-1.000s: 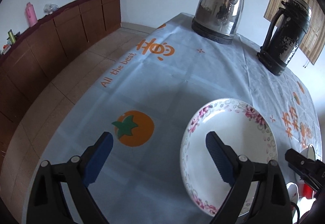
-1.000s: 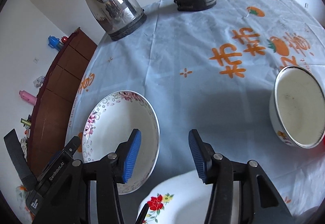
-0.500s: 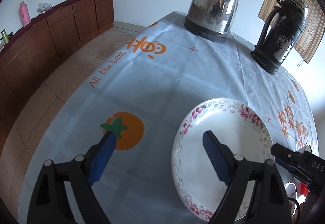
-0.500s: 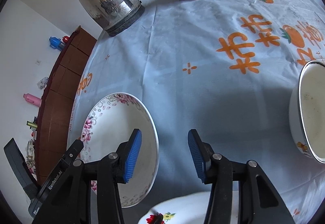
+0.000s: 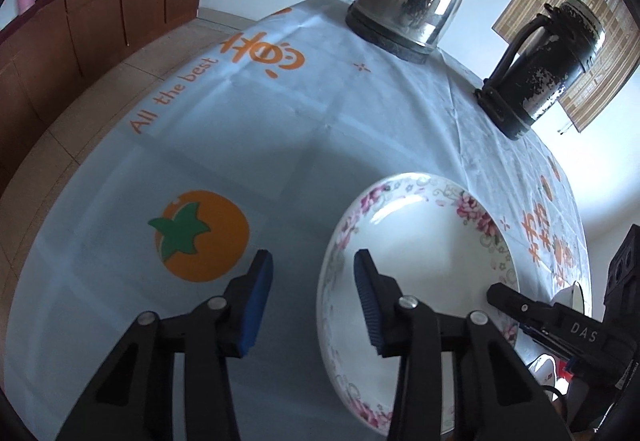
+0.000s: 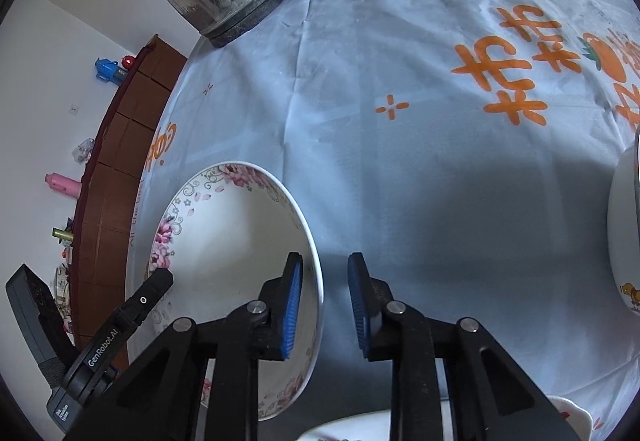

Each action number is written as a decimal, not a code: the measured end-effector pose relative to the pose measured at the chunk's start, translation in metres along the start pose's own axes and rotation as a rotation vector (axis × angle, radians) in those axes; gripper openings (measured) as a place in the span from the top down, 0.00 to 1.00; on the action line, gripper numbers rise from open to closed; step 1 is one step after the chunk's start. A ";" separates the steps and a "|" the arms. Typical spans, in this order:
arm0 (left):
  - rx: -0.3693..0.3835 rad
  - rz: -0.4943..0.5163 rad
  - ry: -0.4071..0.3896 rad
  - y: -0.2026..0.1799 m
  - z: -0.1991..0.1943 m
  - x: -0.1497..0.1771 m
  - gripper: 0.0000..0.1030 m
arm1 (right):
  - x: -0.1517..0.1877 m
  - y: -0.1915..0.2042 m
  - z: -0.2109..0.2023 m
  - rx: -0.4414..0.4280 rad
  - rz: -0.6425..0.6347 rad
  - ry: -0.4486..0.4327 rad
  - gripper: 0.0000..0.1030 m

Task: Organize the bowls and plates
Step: 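Close the right gripper on the pink-floral bowl rim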

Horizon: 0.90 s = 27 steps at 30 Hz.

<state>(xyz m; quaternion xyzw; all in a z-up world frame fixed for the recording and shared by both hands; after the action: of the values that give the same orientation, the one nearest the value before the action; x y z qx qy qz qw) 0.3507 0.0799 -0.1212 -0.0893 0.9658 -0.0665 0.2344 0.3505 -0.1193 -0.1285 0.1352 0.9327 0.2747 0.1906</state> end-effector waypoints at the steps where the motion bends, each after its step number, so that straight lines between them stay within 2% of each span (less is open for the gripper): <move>1: 0.022 -0.002 0.007 -0.002 0.001 0.001 0.65 | 0.000 0.001 0.001 0.002 -0.009 0.001 0.75; 2: 0.045 -0.005 0.017 -0.004 0.002 0.002 0.71 | 0.001 0.003 0.002 0.008 -0.022 0.002 0.76; 4: 0.087 -0.006 0.035 -0.010 0.004 0.005 0.75 | 0.004 0.008 0.007 -0.002 -0.046 0.024 0.84; 9: 0.067 -0.010 0.011 -0.013 0.004 0.006 0.75 | 0.004 0.010 0.007 0.022 -0.054 0.009 0.84; 14: -0.007 0.039 -0.037 -0.014 0.004 0.007 0.80 | 0.006 0.010 0.005 0.030 -0.047 -0.005 0.84; 19: 0.057 0.006 -0.034 -0.010 -0.003 0.003 0.87 | 0.011 0.010 -0.001 0.051 -0.067 -0.020 0.84; 24: 0.018 0.046 -0.114 -0.017 -0.022 0.000 0.87 | 0.016 0.015 -0.015 0.033 -0.067 -0.051 0.85; 27: 0.023 0.033 -0.093 -0.014 -0.017 0.001 0.87 | 0.016 0.020 -0.021 0.047 -0.093 -0.074 0.86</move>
<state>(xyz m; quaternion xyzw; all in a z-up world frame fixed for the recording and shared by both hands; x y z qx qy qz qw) 0.3436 0.0672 -0.1040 -0.0738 0.9543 -0.0695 0.2811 0.3305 -0.1068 -0.1050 0.1062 0.9365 0.2384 0.2343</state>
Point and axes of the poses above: each gripper's, at about its wrist camera, not at the fingertips, and z roughly the way its jaws point, y to its left, x to its underside, the point moved 8 cm from there along z, roughly the way its jaws point, and after that the axes turned 9 degrees about -x, right-handed, at the moved point
